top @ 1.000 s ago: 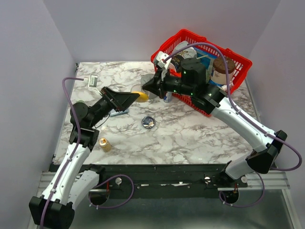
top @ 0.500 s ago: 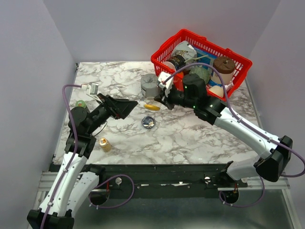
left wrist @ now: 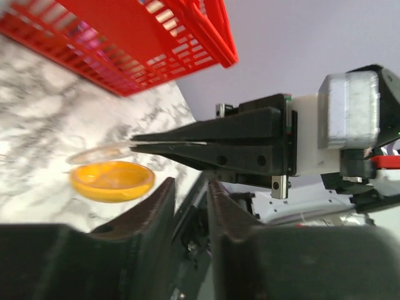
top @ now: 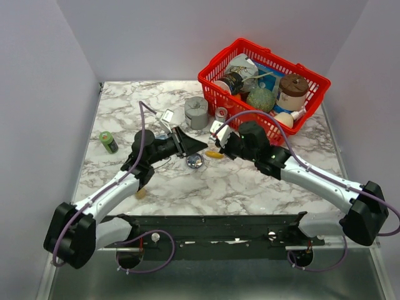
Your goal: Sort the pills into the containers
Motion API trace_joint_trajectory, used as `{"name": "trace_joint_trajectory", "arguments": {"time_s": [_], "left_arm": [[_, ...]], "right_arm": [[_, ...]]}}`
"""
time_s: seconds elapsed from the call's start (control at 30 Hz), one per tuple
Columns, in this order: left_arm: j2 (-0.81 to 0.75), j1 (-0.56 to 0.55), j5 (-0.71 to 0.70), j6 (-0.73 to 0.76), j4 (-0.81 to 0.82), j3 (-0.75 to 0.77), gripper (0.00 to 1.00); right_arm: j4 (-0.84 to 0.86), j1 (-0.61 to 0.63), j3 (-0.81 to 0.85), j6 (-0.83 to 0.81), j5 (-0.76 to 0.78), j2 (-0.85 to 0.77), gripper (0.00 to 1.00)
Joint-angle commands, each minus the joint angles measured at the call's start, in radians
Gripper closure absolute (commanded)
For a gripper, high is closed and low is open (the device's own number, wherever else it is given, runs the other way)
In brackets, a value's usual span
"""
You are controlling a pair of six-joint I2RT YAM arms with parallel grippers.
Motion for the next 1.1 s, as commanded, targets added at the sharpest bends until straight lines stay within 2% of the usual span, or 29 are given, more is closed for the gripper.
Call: {"name": "trace_joint_trajectory", "arguments": {"time_s": [0.0, 0.23, 0.43, 0.77, 1.07], "left_arm": [[0.082, -0.062, -0.003, -0.051, 0.189, 0.008, 0.71], [0.148, -0.074, -0.052, 0.013, 0.153, -0.015, 0.73], [0.217, -0.075, -0.040, 0.056, 0.125, 0.014, 0.74], [0.221, -0.075, -0.017, 0.121, 0.027, -0.066, 0.75], [0.290, -0.075, -0.038, 0.173, -0.041, -0.050, 0.74]], "right_arm": [[0.112, -0.001, -0.002, 0.002, 0.051, -0.026, 0.99], [0.111, 0.000, 0.001, 0.027, 0.024, -0.028, 1.00], [0.118, -0.006, 0.006, 0.030, 0.035, -0.022, 0.99], [0.131, -0.041, 0.012, 0.056, 0.032, 0.007, 0.99], [0.163, -0.041, -0.015, 0.069, 0.012, 0.010, 0.99]]}}
